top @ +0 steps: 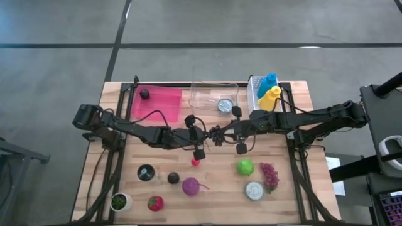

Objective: Pick & Place Food Item
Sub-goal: Put the black grapes into the pink bin

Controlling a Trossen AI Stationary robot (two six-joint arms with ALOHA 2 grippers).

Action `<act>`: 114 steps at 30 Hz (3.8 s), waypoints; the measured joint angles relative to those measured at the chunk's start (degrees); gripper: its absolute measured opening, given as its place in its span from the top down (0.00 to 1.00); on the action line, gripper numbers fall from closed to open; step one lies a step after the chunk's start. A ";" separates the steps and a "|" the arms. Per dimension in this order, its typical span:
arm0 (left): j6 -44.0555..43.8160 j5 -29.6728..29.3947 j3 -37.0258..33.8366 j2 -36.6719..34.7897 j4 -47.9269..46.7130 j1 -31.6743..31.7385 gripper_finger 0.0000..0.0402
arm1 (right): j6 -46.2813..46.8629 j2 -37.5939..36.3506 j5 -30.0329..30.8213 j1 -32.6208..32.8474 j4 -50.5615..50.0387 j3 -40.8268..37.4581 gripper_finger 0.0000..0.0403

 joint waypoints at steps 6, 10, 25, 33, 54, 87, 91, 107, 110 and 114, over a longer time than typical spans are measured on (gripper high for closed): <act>0.00 -0.05 0.00 -0.02 0.02 0.00 0.99 | 0.04 0.00 0.00 0.00 -0.17 0.00 0.67; -0.02 -0.20 0.00 -0.02 0.00 0.00 0.99 | -0.03 -0.01 0.09 0.00 -0.16 0.00 0.58; -0.37 -6.88 0.00 -2.02 -4.15 0.00 0.99 | 2.33 -7.75 0.11 0.02 -4.15 0.02 0.46; -6.94 -17.53 0.00 -11.42 -21.72 0.26 0.99 | 3.47 -10.11 0.09 0.02 -7.84 0.04 0.47; -28.83 -13.97 -0.02 -30.47 -60.87 24.97 0.99 | 3.46 -6.59 0.11 0.00 -7.86 0.00 0.47; -27.50 -4.36 -0.04 -9.55 -70.04 45.00 0.99 | 2.84 -5.92 0.14 0.00 -7.72 0.00 0.46; -27.47 -4.16 -0.04 -9.38 -70.75 45.04 0.99 | 2.84 -5.92 0.15 0.00 -7.72 0.00 0.46; -27.08 -4.20 -0.04 -9.40 -70.53 45.05 0.77 | 3.03 -5.92 0.15 0.00 -7.31 0.00 0.47; -27.08 -4.22 -0.04 -9.40 -70.53 45.05 0.73 | 3.05 -5.92 0.15 0.00 -7.23 0.00 0.46; -27.08 -4.24 -0.04 -9.42 -70.55 45.07 0.68 | 3.06 -5.92 0.15 0.00 -7.23 0.00 0.47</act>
